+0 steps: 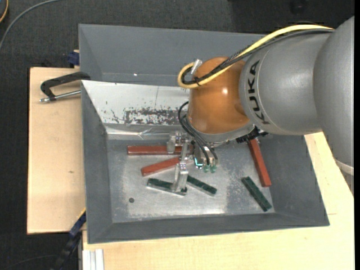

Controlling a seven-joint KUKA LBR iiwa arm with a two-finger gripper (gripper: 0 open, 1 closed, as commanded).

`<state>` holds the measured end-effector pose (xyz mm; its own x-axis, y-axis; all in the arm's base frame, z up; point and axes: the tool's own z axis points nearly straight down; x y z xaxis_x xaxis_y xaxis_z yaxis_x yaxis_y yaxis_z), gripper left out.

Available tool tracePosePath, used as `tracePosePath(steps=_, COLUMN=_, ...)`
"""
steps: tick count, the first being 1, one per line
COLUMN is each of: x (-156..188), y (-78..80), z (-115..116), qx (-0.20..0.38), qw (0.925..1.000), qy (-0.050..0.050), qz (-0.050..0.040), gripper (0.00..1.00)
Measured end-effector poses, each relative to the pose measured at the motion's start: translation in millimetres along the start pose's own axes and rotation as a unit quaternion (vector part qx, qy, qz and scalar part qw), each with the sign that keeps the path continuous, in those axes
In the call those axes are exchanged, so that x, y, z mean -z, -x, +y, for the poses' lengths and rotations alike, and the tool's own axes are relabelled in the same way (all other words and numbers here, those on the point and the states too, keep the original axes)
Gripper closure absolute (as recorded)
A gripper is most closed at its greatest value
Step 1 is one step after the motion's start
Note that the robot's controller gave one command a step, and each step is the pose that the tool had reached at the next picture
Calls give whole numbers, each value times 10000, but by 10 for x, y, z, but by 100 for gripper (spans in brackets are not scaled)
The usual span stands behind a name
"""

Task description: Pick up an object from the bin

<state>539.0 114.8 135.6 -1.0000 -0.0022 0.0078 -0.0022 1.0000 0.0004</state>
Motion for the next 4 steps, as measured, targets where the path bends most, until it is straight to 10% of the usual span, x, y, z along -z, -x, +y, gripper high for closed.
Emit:
tracePosePath(steps=1, x=-673, y=-11, z=-284, qx=-107, qw=9999, qy=2, qz=-27, gripper=0)
tracePosePath(steps=2, x=-600, y=34, z=-272, qx=-101, qw=9999, qy=14, qz=-105, gripper=100)
tracePosePath(steps=3, x=-639, y=7, z=-272, qx=-100, qw=9999, qy=10, qz=-64, gripper=0)
tracePosePath(steps=4, x=-627, y=8, z=-274, qx=-98, qw=9999, qy=10, qz=-69, gripper=100)
